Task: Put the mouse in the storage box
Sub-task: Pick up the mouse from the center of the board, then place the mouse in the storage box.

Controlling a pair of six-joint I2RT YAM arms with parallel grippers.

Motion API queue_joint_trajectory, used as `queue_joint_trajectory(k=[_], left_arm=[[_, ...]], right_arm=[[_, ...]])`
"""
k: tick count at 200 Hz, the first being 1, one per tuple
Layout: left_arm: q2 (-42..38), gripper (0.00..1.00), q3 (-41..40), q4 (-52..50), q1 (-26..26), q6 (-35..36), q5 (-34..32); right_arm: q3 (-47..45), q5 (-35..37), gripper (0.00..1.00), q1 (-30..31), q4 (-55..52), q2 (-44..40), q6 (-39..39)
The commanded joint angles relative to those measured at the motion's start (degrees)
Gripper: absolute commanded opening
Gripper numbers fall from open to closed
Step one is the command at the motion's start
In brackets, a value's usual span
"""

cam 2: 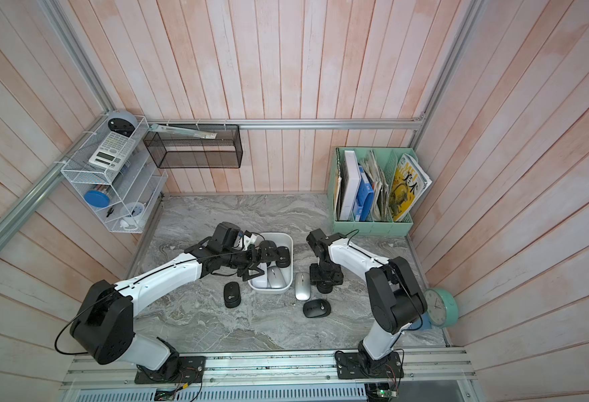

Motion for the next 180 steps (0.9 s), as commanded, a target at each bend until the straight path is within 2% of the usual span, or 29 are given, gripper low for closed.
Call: queue_joint_trajectory(k=[1,31,52,85,113,139,180], left_arm=[[2.9,1.00,2.5,4.4,-3.4,-2.4,-0.8],[5.5,1.00,3.4,7.0,-6.4,-4.9,-2.9],[5.5,1.00,2.8,9.5,-6.4,-6.5,-3.6],[4.0,1.00,3.5,6.0,-4.4,-4.0,-4.0],[0.1,1.00,1.1,4.0,2.5,-2.7,-3.5],[-3.3,1.00,0.5,-2.4,8.8,1.7,-3.3],[-7.2,1.00,-3.4,-6.0,17.9,4.1,-1.7]], right_arm=[[3.5,1.1,0.47,-0.1,-2.8,-3.4,1.0],[6.1,-0.8,0.46,0.4,-4.3,-6.1,1.8],[8.3,-1.0,0.46,1.5,-5.7,-7.1,2.1],[12.3,-1.1,0.46,4.7,-7.0,-6.0,2.3],[17.1,-1.7,0.45,8.1,-6.5,-2.0,2.3],[24.8,-2.4,0.46,11.3,-6.6,4.3,1.6],[37.0,-5.3,0.46,12.3,-7.2,15.0,0.1]])
